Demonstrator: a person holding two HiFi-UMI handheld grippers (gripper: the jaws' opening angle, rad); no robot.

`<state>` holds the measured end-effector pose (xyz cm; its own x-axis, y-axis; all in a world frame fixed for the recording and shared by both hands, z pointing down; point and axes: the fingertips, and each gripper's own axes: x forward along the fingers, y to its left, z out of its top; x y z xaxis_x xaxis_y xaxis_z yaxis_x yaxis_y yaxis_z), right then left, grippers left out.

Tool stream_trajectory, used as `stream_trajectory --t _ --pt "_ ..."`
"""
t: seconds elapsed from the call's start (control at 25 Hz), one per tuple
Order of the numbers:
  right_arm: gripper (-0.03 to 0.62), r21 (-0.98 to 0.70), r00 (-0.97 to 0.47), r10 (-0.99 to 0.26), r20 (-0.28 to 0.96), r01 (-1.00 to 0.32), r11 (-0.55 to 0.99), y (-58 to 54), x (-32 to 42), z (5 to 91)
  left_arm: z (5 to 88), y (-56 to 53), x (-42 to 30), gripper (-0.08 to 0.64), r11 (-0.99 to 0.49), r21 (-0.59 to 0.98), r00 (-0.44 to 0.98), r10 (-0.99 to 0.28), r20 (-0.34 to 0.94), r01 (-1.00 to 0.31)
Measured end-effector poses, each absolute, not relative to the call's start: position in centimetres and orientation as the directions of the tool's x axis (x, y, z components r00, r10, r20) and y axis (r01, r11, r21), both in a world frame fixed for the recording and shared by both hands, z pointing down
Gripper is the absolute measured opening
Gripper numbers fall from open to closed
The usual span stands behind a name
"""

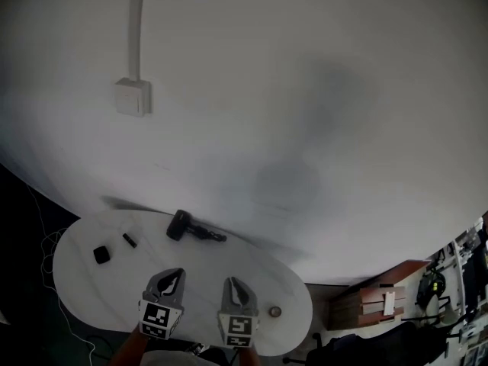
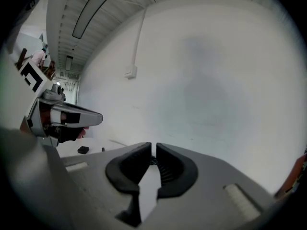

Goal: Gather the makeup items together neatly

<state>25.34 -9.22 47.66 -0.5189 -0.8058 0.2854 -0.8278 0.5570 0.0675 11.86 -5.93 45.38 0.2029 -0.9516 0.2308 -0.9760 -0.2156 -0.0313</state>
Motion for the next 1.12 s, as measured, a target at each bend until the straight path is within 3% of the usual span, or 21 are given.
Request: stream_trajectory --t 0.08,0.6,1.12 --pt "0.005 0.070 -0.529 -0.801 0.281 -0.821 0.567 -9.1 24.4 47.4 45.3 -5.8 11.2 0.011 -0.206 -0.028 0.194 -0.954 0.228 -0.978" --pt "0.005 0.064 -0.579 -0.769 0.271 -0.786 0.615 -9.0 20.4 46.7 45.3 -5.1 8.3 0.011 -0.177 -0.026 0.167 -0.959 0.228 -0.984" --pt "0.005 0.055 -0.734 -0.618 0.280 -0.631 0.774 -7.5 7.8 47.0 44.7 -1.9 -2.5 0.011 0.020 -0.032 -0.027 -0.973 0.228 -0.999"
